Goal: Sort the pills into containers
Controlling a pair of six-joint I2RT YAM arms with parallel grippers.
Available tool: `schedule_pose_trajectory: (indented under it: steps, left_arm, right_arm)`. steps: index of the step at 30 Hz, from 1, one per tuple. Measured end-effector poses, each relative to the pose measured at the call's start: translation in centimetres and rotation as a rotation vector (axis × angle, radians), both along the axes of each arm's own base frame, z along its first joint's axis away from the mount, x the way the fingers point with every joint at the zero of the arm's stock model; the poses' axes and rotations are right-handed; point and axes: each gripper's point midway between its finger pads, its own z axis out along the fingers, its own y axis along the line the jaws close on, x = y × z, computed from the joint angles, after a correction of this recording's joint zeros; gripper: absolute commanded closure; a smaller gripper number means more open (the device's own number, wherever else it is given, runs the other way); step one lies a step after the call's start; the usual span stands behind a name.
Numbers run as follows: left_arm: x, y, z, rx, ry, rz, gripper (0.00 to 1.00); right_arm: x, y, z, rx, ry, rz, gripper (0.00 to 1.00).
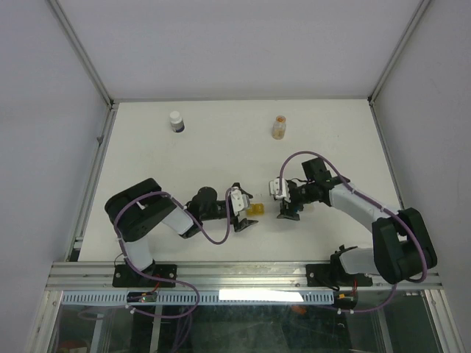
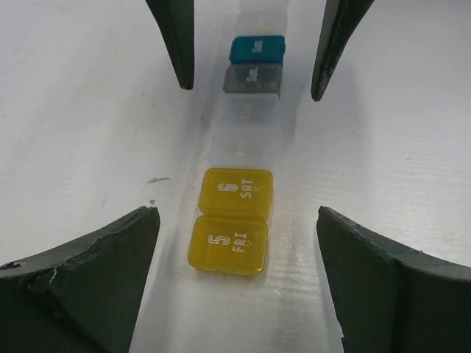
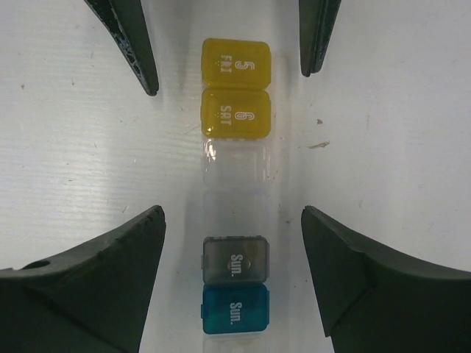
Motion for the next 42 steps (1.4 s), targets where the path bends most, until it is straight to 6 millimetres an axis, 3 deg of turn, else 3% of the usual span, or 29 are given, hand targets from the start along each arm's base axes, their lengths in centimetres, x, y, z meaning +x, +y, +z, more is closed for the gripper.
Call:
schedule_pose_trajectory:
  steps: [4, 8, 15, 20, 24, 27, 35, 38, 42]
  left_arm:
    - [-0.1, 0.4, 2.9, -0.072, 0.013, 0.022, 0.05]
    - [-0.2, 0.8, 7.2, -0.189, 0.041, 0.033, 0.04]
    - [0.0, 2.4, 13.0, -0.375, 0.197, 0.036, 0.07]
    - [-0.3, 4.4, 17.6, -0.489, 0.269, 0.049, 0.04]
    - [0.1, 6.2, 21.4, -0.567, 0.299, 0.113, 0.01]
    - [0.9, 7.4, 23.7, -0.613, 0.328, 0.185, 0.01]
    - [2.6, 8.8, 29.9, -0.655, 0.382, 0.309, 0.01]
    - [2.2, 9.0, 31.4, -0.662, 0.378, 0.306, 0.01]
    - [1.9, 9.1, 31.8, -0.657, 0.389, 0.304, 0.01]
  right_arm:
    - [-0.3, -0.2, 2.1, 0.056, -0.010, -0.016, 0.22]
    - [0.1, -0.6, 4.9, 0.117, -0.014, -0.065, 0.22]
    - [0.5, -1.1, 8.8, 0.199, 0.022, -0.177, 0.16]
    - [2.7, -2.1, 13.1, 0.257, 0.078, -0.351, 0.01]
    - [4.8, -3.5, 17.4, 0.333, 0.050, -0.528, 0.01]
    - [5.7, -4.8, 19.6, 0.372, 0.004, -0.677, 0.01]
    - [7.7, -8.2, 26.1, 0.463, -0.113, -0.981, 0.01]
    - [7.4, -9.1, 28.5, 0.522, -0.135, -1.060, 0.01]
    - [6.3, -10.0, 31.0, 0.587, -0.157, -1.129, 0.01]
